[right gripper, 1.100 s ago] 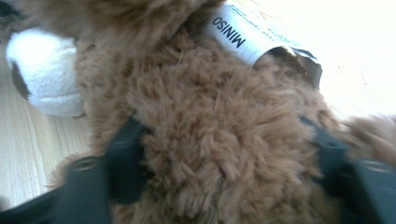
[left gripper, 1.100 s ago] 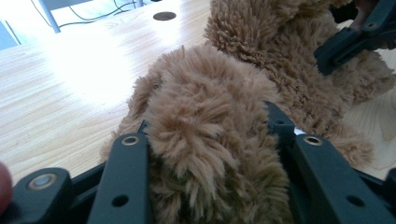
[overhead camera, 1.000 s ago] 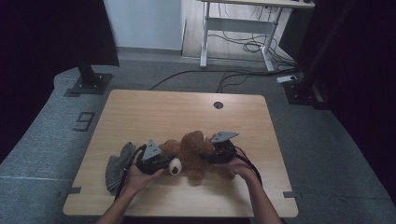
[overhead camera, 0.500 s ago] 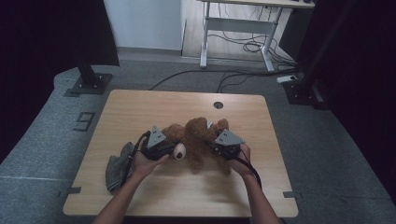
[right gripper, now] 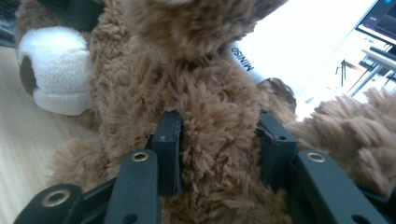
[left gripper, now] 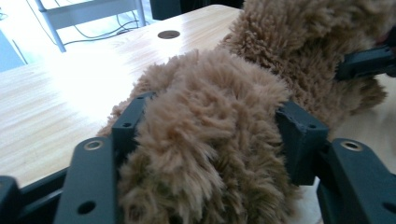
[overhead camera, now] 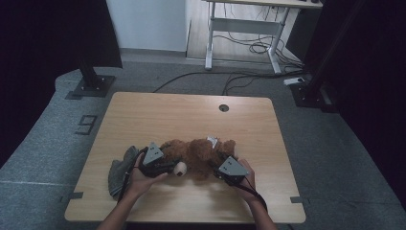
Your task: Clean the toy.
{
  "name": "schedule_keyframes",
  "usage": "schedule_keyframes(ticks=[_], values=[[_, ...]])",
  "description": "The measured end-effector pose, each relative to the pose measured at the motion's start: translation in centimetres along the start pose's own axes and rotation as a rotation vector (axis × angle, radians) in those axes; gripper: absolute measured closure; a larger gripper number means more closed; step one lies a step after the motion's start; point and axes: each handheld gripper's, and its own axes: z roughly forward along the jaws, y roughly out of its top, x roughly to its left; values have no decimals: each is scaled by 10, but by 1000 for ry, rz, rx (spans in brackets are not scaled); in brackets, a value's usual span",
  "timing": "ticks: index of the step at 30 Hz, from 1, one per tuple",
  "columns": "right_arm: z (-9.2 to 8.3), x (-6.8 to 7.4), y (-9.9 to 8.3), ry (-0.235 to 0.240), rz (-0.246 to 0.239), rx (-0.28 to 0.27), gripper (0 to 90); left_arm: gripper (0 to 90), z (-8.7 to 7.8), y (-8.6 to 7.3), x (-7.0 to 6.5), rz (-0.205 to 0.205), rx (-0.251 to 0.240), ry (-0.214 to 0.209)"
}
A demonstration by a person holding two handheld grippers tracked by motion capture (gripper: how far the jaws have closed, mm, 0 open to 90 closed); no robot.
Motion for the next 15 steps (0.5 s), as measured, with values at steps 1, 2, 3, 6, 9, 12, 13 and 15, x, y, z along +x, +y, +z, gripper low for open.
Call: schedule_keyframes(ticks=[1, 2, 3, 6, 9, 12, 13, 15], values=[[-1, 0, -2, 5, 15, -2, 570, 353, -1, 1, 0, -3, 1, 0], [-1, -1, -2, 8, 24, -3, 569, 342, -4, 3, 0, -10, 1, -2], [-2, -2, -3, 9, 37, -4, 568, 320, -7, 4, 1, -21, 1, -4], [-2, -3, -4, 9, 59, -3, 557, 299, -28, 7, 11, -71, -19, -18], [-1, -5, -4, 13, 83, -6, 546, 287, -50, 4, 25, -128, -10, -21], [0, -7, -5, 18, 101, -11, 545, 266, -73, -7, 38, -181, 25, 12], [0, -7, -5, 18, 100, -11, 545, 256, -80, -12, 42, -198, 37, 31], [0, -7, -4, 20, 98, -8, 544, 239, -91, -22, 48, -219, 77, 74]])
